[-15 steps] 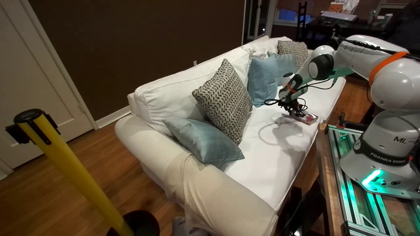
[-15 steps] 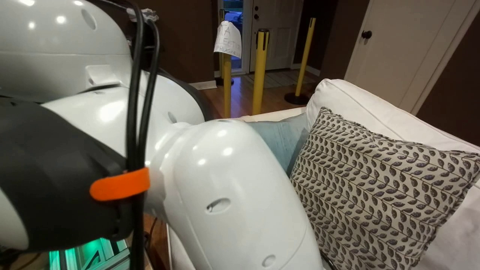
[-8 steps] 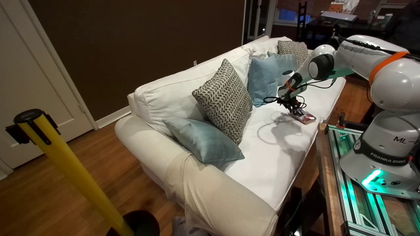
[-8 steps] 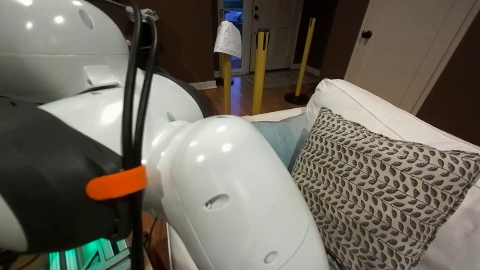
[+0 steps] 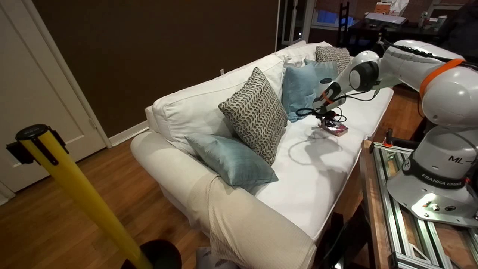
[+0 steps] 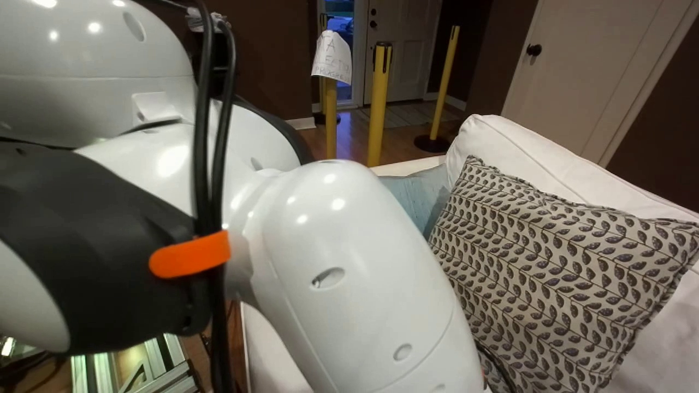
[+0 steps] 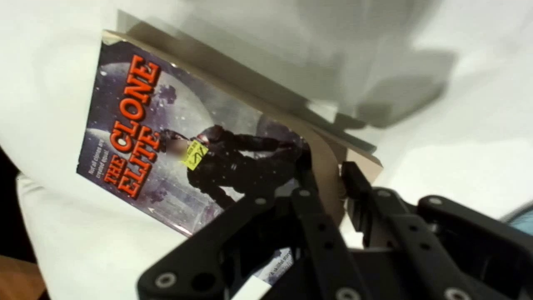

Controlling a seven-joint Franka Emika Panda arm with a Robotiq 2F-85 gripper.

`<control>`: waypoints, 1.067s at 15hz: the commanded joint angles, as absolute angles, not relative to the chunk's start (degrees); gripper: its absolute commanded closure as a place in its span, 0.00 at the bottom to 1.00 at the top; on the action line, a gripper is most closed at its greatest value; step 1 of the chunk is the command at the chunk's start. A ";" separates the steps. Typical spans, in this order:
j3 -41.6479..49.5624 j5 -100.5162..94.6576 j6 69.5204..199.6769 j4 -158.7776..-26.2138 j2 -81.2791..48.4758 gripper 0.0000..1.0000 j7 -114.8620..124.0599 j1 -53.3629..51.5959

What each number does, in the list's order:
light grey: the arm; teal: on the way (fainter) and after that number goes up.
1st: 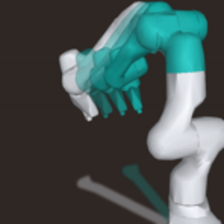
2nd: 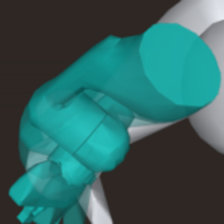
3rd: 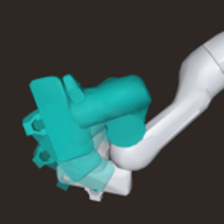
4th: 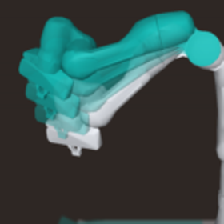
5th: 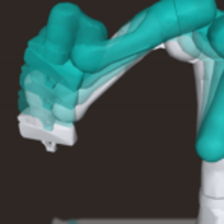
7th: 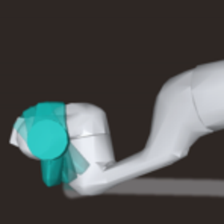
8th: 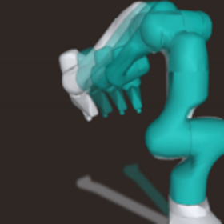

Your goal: Move the book to the left

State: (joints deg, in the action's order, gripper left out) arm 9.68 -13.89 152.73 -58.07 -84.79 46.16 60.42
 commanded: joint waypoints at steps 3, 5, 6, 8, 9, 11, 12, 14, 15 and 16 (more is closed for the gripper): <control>2.58 -17.21 167.05 -74.56 -76.22 0.94 32.54 62.12; -0.47 -19.23 169.31 -79.89 -73.29 0.94 27.00 63.45; -1.54 -20.48 170.53 -82.48 -71.87 0.94 24.80 63.97; -3.80 -23.35 171.94 -87.88 -68.74 0.94 20.61 65.21; -4.45 -24.91 172.23 -90.58 -67.16 0.94 18.89 65.58; -4.36 -28.54 172.85 -96.04 -63.79 0.94 16.52 65.41; -4.18 -30.42 172.86 -98.80 -61.96 0.94 15.52 65.26; -3.46 -34.54 174.51 -104.43 -58.54 0.94 14.12 64.57; -2.33 -36.82 176.35 -107.37 -56.89 0.94 14.24 63.53; -1.09 -39.11 178.90 -110.36 -55.34 0.94 14.62 62.37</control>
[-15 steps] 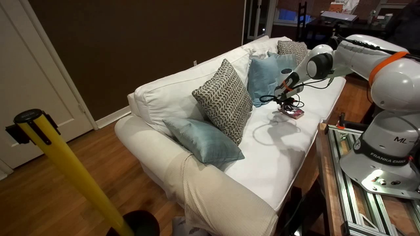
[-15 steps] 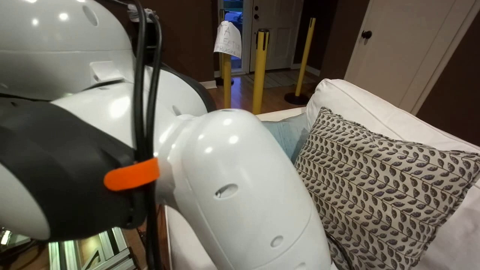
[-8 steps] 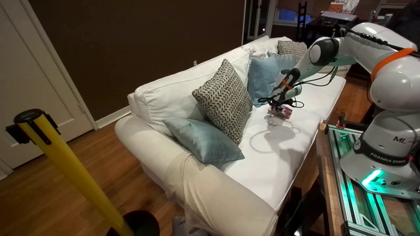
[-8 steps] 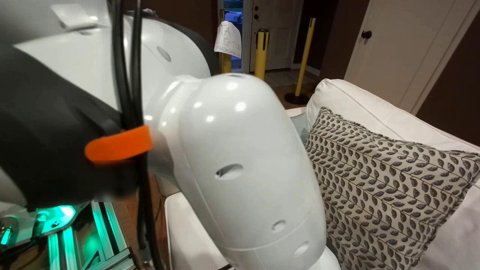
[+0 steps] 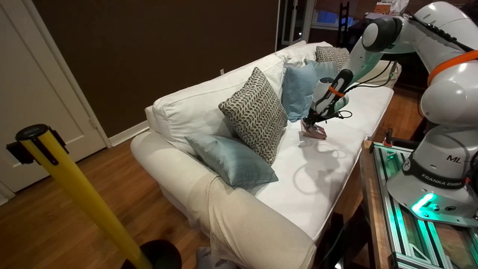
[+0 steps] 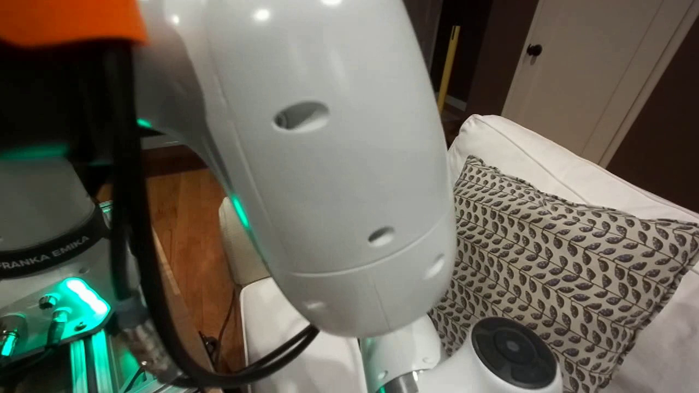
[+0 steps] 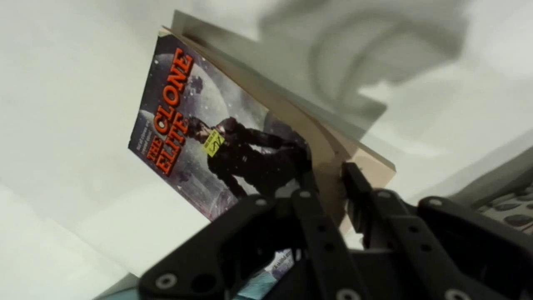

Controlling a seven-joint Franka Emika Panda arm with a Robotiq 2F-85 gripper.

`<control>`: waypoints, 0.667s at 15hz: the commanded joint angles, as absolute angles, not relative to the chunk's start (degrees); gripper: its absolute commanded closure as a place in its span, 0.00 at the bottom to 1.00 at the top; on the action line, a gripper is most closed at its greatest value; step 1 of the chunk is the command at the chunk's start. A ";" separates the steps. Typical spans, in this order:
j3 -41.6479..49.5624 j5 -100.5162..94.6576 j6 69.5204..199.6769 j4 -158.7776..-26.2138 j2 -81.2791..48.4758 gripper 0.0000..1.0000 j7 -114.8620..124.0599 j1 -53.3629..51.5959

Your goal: Move the book to the left

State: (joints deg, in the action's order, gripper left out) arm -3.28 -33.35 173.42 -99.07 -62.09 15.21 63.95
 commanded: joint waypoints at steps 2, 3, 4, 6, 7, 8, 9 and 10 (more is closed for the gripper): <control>3.28 -43.38 185.13 -116.73 -52.14 0.94 16.32 58.14; 6.33 -44.77 189.16 -120.22 -50.64 0.94 16.83 54.99; 10.28 -45.32 193.32 -122.80 -49.87 0.94 17.30 50.74; 17.24 -43.30 201.60 -127.51 -49.42 0.94 15.07 42.44; 20.04 -40.93 204.63 -129.51 -49.64 0.94 12.82 38.54; 22.72 -38.52 207.31 -131.66 -50.04 0.94 10.88 34.36; 25.08 -35.01 210.05 -132.79 -51.38 0.94 8.51 30.16; 27.25 -31.95 212.45 -134.55 -52.47 0.84 7.40 25.92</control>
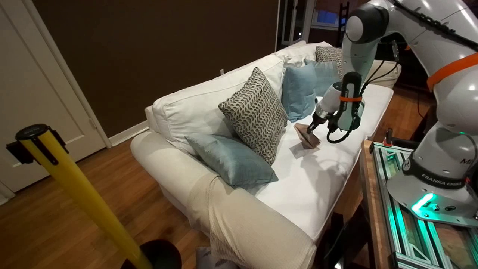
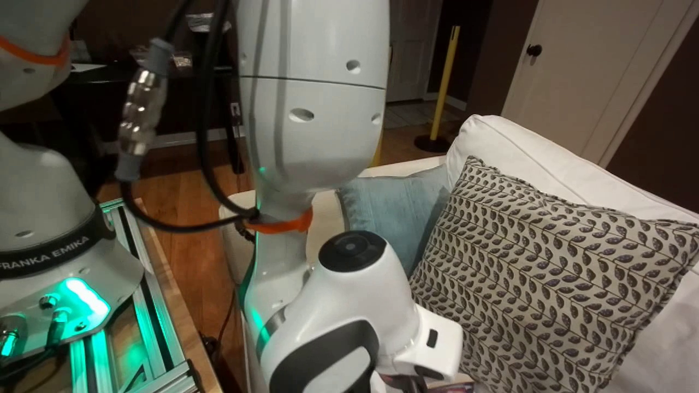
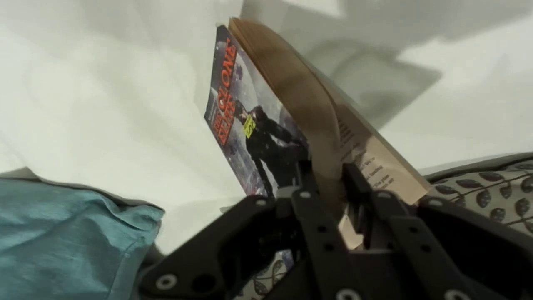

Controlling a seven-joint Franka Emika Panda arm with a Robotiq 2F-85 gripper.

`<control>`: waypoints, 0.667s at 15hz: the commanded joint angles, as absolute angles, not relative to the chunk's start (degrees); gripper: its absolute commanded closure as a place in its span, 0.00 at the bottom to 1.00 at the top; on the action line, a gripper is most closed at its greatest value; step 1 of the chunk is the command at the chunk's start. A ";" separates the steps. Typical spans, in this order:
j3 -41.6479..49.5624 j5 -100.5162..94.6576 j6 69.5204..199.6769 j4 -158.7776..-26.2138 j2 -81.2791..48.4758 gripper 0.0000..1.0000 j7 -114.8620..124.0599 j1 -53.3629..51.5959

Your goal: Move the book to the left

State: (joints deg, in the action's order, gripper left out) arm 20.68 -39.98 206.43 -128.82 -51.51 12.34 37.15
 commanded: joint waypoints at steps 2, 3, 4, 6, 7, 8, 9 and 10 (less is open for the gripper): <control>25.32 -22.80 214.68 -138.29 -52.69 0.53 0.05 22.89; 24.16 -19.70 215.93 -139.60 -52.59 0.48 -1.78 21.78; 22.95 -17.44 216.35 -141.01 -51.96 0.41 -2.88 20.98; 21.45 -14.48 214.99 -144.13 -50.10 0.25 -4.66 19.60; 21.41 -13.07 213.72 -145.58 -49.05 0.19 -5.38 18.66; 21.51 -11.46 212.90 -146.90 -47.89 0.12 -5.70 17.86; 22.17 -8.43 212.22 -148.16 -46.86 0.03 -5.52 16.51; 22.76 -5.87 210.22 -149.11 -45.12 0.00 -5.02 15.93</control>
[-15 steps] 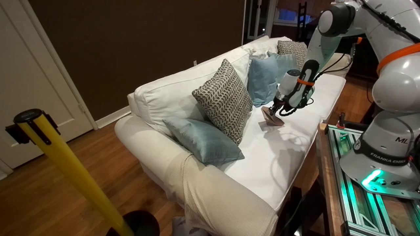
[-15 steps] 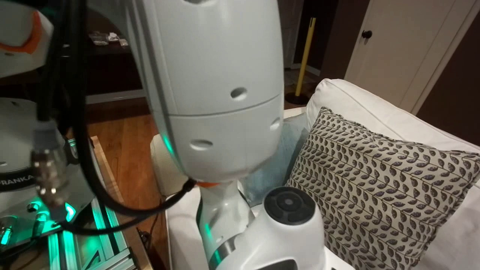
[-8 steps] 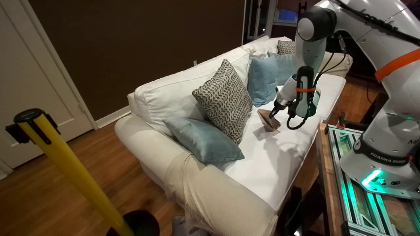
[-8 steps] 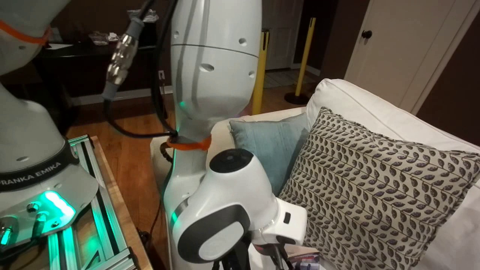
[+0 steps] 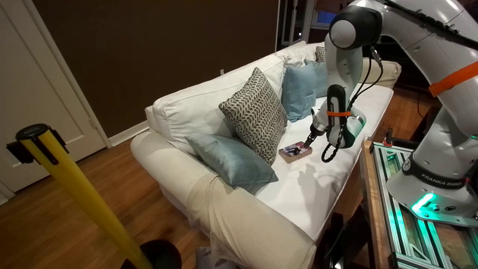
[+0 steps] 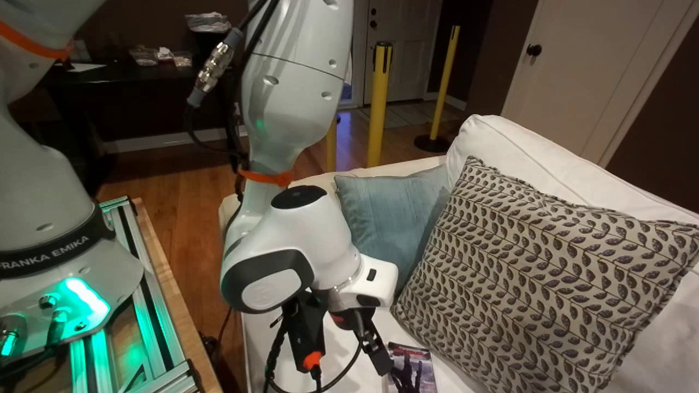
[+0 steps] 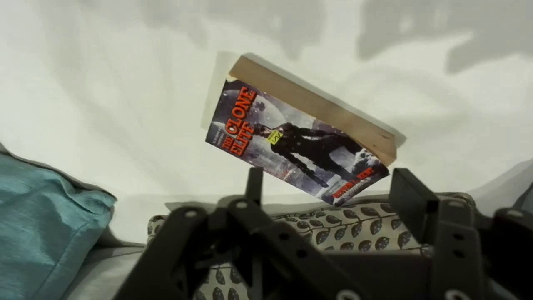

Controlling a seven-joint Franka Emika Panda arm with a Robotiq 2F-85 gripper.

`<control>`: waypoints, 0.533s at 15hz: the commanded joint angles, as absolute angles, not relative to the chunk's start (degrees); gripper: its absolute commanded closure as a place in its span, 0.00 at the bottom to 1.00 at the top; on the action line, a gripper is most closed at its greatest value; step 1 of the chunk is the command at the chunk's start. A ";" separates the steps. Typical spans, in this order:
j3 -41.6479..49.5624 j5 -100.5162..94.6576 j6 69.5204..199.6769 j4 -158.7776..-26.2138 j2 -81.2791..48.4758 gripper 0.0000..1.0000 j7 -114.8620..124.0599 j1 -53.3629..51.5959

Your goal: Move the book to the left

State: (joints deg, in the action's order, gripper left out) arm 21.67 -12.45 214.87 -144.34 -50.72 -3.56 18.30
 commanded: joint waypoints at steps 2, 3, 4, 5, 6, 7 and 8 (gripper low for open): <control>23.95 -1.74 205.21 -150.19 -41.25 0.00 -4.22 15.73; 24.57 -0.68 202.04 -150.16 -38.69 0.00 -4.00 16.50; 25.19 -1.24 198.06 -150.26 -35.79 0.00 -4.90 17.52; 25.87 -3.42 192.97 -150.64 -32.30 0.00 -6.88 18.72; 26.39 -4.14 188.69 -150.81 -29.49 0.00 -7.79 19.40; 26.57 -4.97 184.01 -151.30 -25.86 0.00 -9.03 20.38; 27.25 -5.15 179.30 -151.15 -22.78 0.00 -10.23 20.50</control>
